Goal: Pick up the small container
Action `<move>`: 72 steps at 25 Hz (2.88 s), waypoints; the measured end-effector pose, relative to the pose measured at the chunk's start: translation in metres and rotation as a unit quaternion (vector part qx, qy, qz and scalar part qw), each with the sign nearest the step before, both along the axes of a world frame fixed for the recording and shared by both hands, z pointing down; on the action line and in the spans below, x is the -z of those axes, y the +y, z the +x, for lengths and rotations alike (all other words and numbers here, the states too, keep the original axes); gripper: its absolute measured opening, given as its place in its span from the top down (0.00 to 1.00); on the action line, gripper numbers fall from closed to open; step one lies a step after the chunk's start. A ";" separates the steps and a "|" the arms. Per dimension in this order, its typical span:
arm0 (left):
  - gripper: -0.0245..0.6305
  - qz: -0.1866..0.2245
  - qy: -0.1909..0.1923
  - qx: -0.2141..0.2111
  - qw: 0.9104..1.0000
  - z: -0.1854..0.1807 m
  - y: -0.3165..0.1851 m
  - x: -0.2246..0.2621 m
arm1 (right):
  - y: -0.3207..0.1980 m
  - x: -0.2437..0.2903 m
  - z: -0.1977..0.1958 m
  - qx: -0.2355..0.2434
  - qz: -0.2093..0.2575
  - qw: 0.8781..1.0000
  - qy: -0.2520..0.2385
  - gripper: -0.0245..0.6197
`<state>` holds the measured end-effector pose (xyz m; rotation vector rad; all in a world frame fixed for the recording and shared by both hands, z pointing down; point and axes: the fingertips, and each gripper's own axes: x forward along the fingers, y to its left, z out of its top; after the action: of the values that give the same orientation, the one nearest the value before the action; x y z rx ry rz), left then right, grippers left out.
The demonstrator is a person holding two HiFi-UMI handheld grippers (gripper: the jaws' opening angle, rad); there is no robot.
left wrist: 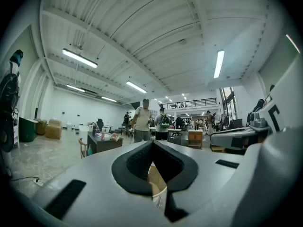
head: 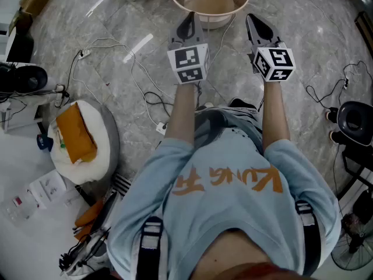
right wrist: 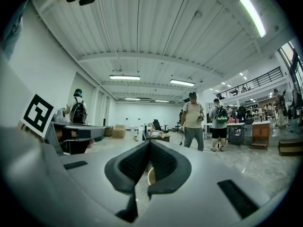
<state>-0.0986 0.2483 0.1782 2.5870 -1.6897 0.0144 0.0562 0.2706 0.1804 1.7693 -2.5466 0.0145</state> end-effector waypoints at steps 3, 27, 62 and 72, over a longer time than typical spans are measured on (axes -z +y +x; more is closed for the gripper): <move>0.93 0.001 0.002 0.003 1.000 -0.005 0.001 0.001 | 0.002 0.002 -0.005 0.005 0.002 1.000 0.003 0.95; 0.93 -0.022 0.025 0.037 0.999 -0.053 -0.025 -0.006 | -0.024 0.008 -0.021 0.001 -0.003 1.000 -0.021 0.95; 0.93 -0.075 -0.026 0.055 0.995 -0.010 -0.215 -0.060 | -0.245 -0.030 0.046 0.021 -0.025 0.996 -0.086 0.95; 0.93 -0.058 -0.041 0.045 0.996 0.065 -0.352 -0.039 | -0.384 -0.008 0.105 0.027 0.013 0.996 -0.078 0.95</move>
<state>-0.0337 -0.1038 0.2174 2.4576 -1.7725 0.2108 0.1613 -0.1134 0.1881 1.7753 -2.7124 0.1234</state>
